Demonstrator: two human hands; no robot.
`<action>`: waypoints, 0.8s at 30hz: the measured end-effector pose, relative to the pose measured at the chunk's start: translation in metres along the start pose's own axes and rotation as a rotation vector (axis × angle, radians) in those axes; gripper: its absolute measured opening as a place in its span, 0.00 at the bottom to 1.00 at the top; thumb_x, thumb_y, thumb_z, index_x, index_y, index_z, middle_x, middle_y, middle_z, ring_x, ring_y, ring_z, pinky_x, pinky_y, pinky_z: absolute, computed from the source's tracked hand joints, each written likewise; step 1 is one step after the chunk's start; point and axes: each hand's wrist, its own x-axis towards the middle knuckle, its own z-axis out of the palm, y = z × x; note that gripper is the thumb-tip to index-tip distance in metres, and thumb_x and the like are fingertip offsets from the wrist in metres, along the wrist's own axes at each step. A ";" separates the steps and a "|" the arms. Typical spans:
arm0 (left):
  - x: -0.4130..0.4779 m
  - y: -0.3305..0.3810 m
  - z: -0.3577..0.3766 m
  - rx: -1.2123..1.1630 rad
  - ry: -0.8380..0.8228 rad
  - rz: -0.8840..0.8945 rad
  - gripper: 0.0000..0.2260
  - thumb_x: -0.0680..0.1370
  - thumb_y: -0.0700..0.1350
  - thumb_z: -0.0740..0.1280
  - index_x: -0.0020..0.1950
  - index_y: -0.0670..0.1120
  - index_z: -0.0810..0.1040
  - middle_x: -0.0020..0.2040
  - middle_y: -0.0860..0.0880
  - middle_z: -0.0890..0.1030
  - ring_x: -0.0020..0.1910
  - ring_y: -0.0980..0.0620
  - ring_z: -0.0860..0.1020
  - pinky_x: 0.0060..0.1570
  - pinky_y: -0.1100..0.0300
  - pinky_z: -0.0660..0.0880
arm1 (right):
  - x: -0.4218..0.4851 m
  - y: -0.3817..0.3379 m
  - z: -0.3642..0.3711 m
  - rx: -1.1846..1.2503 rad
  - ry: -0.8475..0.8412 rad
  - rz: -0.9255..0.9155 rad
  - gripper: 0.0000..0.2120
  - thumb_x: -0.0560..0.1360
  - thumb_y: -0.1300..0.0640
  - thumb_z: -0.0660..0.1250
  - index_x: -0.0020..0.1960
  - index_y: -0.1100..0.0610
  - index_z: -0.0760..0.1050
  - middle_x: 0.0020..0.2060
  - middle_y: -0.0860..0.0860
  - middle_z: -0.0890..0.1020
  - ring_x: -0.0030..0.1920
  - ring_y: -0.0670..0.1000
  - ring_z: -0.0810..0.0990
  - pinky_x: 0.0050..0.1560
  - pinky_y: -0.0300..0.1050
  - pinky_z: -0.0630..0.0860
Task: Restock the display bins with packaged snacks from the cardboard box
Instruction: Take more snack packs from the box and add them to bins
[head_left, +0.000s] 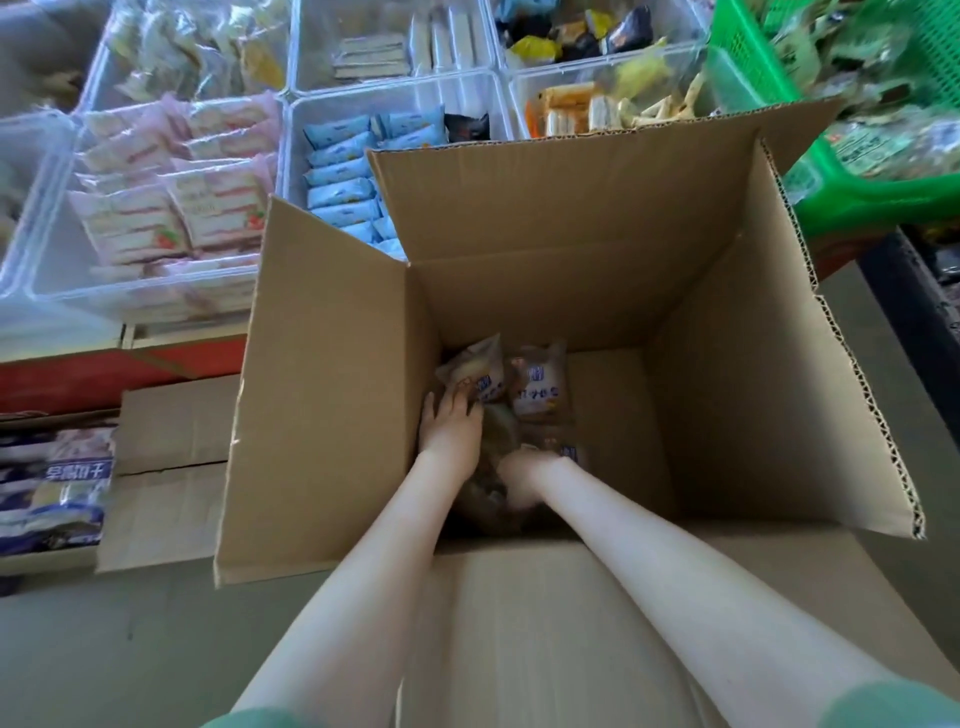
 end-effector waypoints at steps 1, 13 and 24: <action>0.000 -0.001 0.000 -0.005 -0.013 0.005 0.26 0.79 0.39 0.58 0.77 0.45 0.56 0.77 0.42 0.54 0.76 0.44 0.51 0.75 0.48 0.46 | -0.001 0.001 0.001 -0.032 0.002 0.005 0.18 0.78 0.57 0.62 0.65 0.63 0.70 0.48 0.56 0.76 0.46 0.54 0.75 0.46 0.44 0.72; -0.004 0.008 0.012 0.102 -0.450 0.084 0.17 0.80 0.42 0.57 0.68 0.45 0.70 0.63 0.45 0.75 0.61 0.46 0.73 0.60 0.54 0.66 | 0.017 0.030 0.014 0.292 0.008 0.038 0.12 0.76 0.60 0.62 0.58 0.62 0.76 0.54 0.59 0.79 0.51 0.57 0.79 0.48 0.47 0.76; 0.012 0.020 -0.007 -0.541 -0.144 -0.031 0.08 0.80 0.48 0.62 0.53 0.45 0.76 0.54 0.45 0.77 0.51 0.46 0.77 0.48 0.55 0.74 | 0.001 0.059 0.004 0.578 0.080 0.037 0.33 0.68 0.53 0.74 0.69 0.49 0.65 0.61 0.51 0.76 0.57 0.53 0.76 0.60 0.51 0.74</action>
